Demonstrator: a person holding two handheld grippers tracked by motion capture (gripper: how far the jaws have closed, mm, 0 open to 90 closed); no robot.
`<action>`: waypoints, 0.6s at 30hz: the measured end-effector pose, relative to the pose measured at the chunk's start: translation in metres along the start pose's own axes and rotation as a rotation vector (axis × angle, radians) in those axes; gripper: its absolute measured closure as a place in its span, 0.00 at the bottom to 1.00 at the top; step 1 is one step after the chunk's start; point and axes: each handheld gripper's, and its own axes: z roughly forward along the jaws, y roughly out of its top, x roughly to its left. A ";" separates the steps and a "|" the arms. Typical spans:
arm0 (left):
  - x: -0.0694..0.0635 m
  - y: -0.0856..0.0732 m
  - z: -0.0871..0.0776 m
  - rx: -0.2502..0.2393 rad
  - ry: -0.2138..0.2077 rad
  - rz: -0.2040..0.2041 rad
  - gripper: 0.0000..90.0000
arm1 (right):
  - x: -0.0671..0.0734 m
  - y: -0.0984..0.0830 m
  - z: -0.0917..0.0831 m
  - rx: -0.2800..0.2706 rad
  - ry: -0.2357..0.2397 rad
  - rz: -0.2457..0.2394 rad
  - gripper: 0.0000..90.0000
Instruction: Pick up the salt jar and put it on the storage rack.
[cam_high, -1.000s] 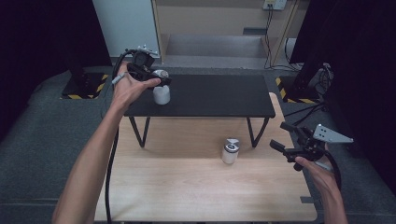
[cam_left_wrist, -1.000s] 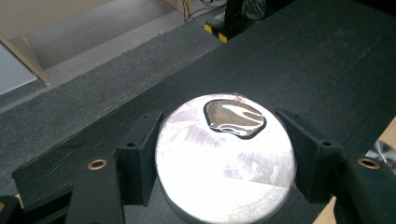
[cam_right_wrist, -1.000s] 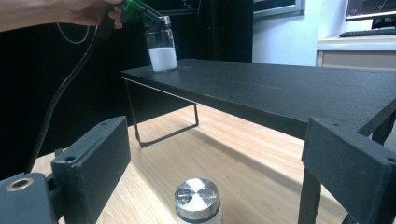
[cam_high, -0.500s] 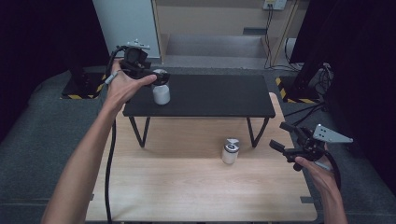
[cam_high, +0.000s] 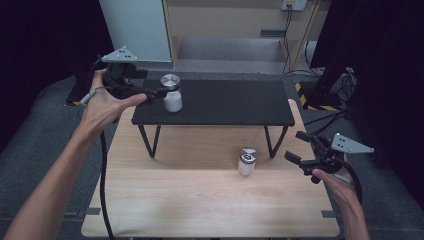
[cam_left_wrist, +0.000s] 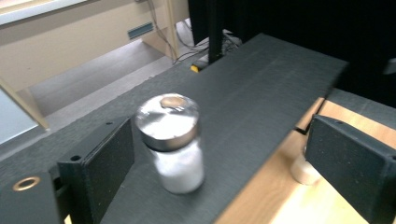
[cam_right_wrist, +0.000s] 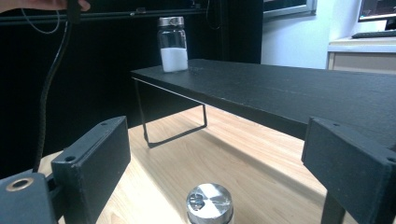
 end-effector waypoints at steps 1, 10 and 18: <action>-0.002 -0.004 -0.004 -0.010 -0.010 0.002 0.08 | 0.000 0.000 0.000 0.000 0.000 0.000 0.09; -0.024 -0.044 -0.032 -0.087 -0.099 0.027 0.07 | 0.003 0.002 0.000 -0.006 0.004 -0.007 0.09; -0.041 -0.083 -0.034 -0.111 -0.124 0.040 0.07 | 0.004 0.003 0.003 0.004 0.009 -0.010 0.09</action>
